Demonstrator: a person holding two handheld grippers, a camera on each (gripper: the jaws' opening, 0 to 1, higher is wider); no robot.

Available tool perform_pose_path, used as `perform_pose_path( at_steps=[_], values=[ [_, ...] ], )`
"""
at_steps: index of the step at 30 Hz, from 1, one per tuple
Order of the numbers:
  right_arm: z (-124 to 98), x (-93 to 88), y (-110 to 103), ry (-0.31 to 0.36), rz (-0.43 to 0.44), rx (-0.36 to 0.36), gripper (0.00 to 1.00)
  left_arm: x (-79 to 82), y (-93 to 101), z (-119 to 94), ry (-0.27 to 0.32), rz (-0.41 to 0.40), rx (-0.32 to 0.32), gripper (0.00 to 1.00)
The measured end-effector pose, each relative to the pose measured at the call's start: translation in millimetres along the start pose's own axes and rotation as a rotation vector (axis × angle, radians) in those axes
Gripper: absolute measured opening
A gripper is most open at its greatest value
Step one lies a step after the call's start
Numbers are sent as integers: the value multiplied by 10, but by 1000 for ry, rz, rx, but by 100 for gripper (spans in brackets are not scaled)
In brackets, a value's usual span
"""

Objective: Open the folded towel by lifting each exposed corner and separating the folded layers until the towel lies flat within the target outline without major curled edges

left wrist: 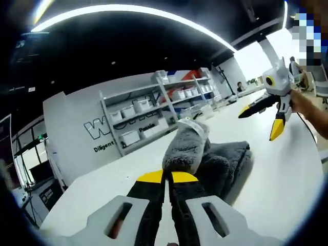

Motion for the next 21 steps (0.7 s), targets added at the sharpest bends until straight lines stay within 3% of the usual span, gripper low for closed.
perform_pose_path(
  at_steps=[3,6,10,21],
  values=[
    [5,-2,-3,-5,-3,2,98,-13,-84,-84,5,-9,29,2],
    [10,-6,-8,-11,-3,7,99,-20,-203,-181,-30,21,76,2],
    [17,-15,-7,-17,-5,8,99,-57,-332,-327,-32,-29,114,2],
    [49,-38,-32,-27,-2,11,99,-137,-557,-696,-60,-63,178,2]
  ],
)
Point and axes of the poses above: the point that each gripper's makers call its tool centre point, and the gripper's own axes: z roughly forward along the fingers, y roughly to its right, x roughly out of its top, the point moved 10 cm from there along -z, roughly backward along the fingers, and after that the axes turned 13 degrees about y, right-handed, at the moved point
